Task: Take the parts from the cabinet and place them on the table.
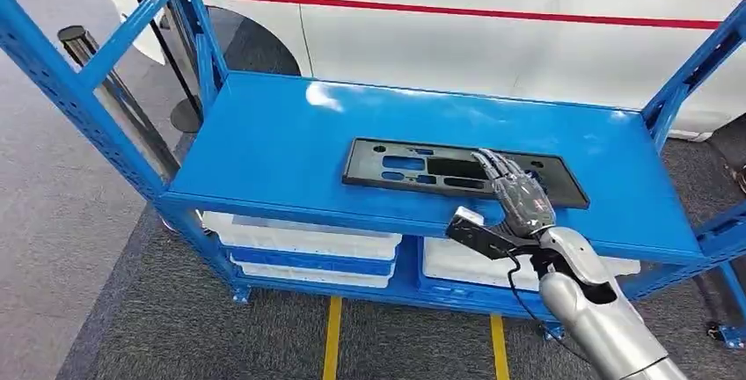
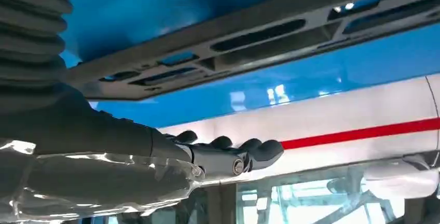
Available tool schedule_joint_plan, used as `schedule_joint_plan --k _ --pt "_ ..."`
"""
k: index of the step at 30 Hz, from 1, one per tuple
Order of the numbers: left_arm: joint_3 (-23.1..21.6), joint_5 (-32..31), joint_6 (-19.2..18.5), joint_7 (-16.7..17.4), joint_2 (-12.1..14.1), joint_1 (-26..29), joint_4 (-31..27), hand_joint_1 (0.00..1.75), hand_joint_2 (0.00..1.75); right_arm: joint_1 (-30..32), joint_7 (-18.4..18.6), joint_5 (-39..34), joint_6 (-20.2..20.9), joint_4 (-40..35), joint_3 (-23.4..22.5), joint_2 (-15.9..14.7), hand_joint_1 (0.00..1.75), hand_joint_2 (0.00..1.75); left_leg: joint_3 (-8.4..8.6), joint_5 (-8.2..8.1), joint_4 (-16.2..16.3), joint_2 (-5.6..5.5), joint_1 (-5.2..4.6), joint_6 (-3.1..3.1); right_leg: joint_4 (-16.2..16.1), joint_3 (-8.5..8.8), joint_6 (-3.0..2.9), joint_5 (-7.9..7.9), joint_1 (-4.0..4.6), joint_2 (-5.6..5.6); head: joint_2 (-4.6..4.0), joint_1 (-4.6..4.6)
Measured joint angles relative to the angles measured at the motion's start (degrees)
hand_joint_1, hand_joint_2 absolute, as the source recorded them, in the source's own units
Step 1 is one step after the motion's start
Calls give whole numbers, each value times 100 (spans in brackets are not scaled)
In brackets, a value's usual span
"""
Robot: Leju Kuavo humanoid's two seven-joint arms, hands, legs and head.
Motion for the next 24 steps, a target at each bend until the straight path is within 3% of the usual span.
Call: schedule_joint_plan --k 1,5,6,7,8,9,10,11,12,14,15,16,19,20,21,23,24 --pt "0 0 0 0 0 -3 0 0 0 4 2 0 0 7 -2 0 0 175 5 1 -19 6 10 -31 26 -1 -12 -10 12 4 0 -7" --pt "0 0 0 0 0 0 0 0 0 2 2 0 -2 9 -7 0 0 175 12 -7 -21 7 14 -44 29 -2 -22 -17 15 8 0 -5" --pt "0 0 0 0 -2 1 0 0 0 -1 0 0 -4 9 -7 0 0 175 39 -9 -53 14 17 -94 4 9 -50 -17 18 17 0 -9" --pt "0 0 0 0 0 -3 0 0 0 -12 0 0 -7 9 -9 2 0 175 -208 -365 535 29 13 -182 -138 150 -146 9 -57 -6 0 -20" --pt "0 0 0 0 0 1 0 0 0 -7 0 0 -7 11 -9 2 0 175 -456 -580 1008 29 24 -201 -131 157 -165 -7 -52 -12 0 -15" --pt "0 0 0 0 0 3 0 0 0 3 0 0 -5 20 -7 4 0 175 -701 -735 1446 29 29 -222 -127 162 -178 -24 -47 -19 0 -15" --pt "0 0 0 0 0 8 0 0 0 12 0 2 -4 30 -7 15 0 175 -862 -761 1696 30 31 -234 -120 169 -175 -37 -47 -19 0 -17" --pt "0 0 0 0 0 13 0 0 0 20 0 0 -4 42 -7 22 0 175 -886 -633 1667 30 36 -240 -110 184 -172 -54 -48 -16 0 -15" --pt "0 0 0 0 0 14 0 0 0 22 0 0 -7 48 -4 24 0 175 -768 -385 1359 32 43 -242 -94 207 -158 -80 -51 -10 0 -20" --pt "0 0 0 0 7 10 0 0 0 15 0 0 -7 55 -4 28 0 175 -302 175 348 36 44 -216 -33 254 -119 -155 -58 -4 0 -18" --pt "0 0 0 0 9 12 2 0 0 15 0 0 -7 55 -7 31 0 175 -169 121 106 36 36 -176 1 247 -84 -196 -52 -1 0 -11" --pt "0 0 0 0 9 7 2 0 0 11 2 2 -4 57 -7 31 0 175 -153 118 43 27 14 -141 57 219 -44 -221 -17 8 0 -13" --pt "0 -2 0 9 9 8 2 0 0 11 -4 20 2 59 -7 40 0 175 -161 117 45 19 -7 -52 11 232 33 -213 -31 4 2 -11" --pt "0 -2 0 13 4 9 2 0 0 17 -4 28 2 59 -9 39 0 0 -123 147 -18 23 40 -7 26 222 61 -250 -36 7 0 -18" --pt "2 -2 7 17 7 8 2 0 0 11 -18 44 4 68 -9 39 0 0 -102 148 -40 26 44 10 152 187 93 -335 -47 6 0 13" --pt "2 -7 4 17 7 -3 2 0 0 10 -22 88 15 101 -7 39 0 0 -100 140 -42 28 48 52 903 -191 150 -713 -69 5 0 24" --pt "2 -7 -4 17 4 -2 2 0 0 36 -31 105 35 133 -2 42 0 175 -99 130 -42 28 43 64 1395 -460 174 -893 -80 5 0 24"
